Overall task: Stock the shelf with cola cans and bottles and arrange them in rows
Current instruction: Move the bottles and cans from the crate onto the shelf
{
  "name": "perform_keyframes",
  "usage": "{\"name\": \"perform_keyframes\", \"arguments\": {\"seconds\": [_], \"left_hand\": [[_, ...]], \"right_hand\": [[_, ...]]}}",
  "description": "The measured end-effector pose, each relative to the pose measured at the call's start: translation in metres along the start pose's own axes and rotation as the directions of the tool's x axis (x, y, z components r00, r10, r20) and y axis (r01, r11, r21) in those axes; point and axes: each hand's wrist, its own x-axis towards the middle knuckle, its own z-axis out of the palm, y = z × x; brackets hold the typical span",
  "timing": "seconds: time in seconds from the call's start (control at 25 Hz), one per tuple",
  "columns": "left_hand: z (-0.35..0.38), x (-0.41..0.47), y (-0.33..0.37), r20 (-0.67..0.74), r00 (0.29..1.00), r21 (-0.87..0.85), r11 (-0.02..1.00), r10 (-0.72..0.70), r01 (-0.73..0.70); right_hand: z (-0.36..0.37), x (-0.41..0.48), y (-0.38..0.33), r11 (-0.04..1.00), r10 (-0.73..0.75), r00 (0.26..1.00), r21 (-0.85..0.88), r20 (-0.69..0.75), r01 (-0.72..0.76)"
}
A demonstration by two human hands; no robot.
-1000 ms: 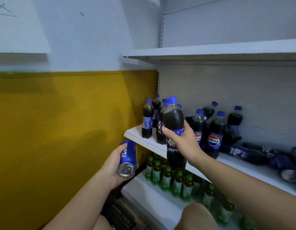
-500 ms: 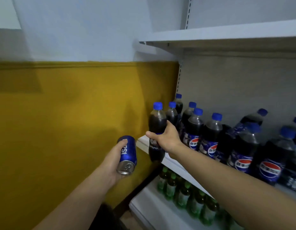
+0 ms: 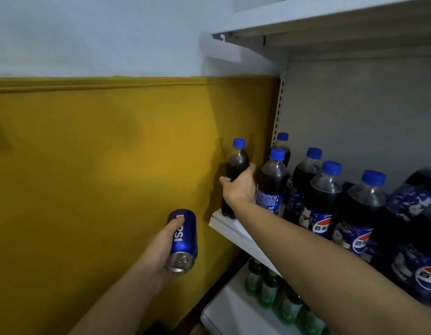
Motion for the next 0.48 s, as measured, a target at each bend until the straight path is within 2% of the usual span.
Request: {"name": "perform_keyframes", "arguments": {"seconds": [0.24,0.32,0.4,0.48], "left_hand": [[-0.002,-0.027,0.014,-0.004,0.999,-0.036,0.999,0.035,-0.035],[0.004,-0.046,0.021,0.016,0.998,-0.047,0.997,0.066,-0.065],[0.015,-0.066,0.027,0.047,0.994,-0.036,0.994,0.101,-0.100],[0.035,-0.086,0.027,0.083,0.988,-0.043,0.991,0.131,-0.128]], "right_hand": [[-0.013,-0.032,-0.018,0.995,0.062,0.997,0.075,0.033,-0.065],[-0.024,-0.065,-0.025,0.993,-0.041,0.998,0.117,0.049,0.035],[-0.043,-0.105,-0.027,0.975,-0.150,0.973,0.190,0.178,0.116],[-0.074,-0.137,-0.024,0.968,-0.182,0.941,0.222,0.285,0.120]]}}
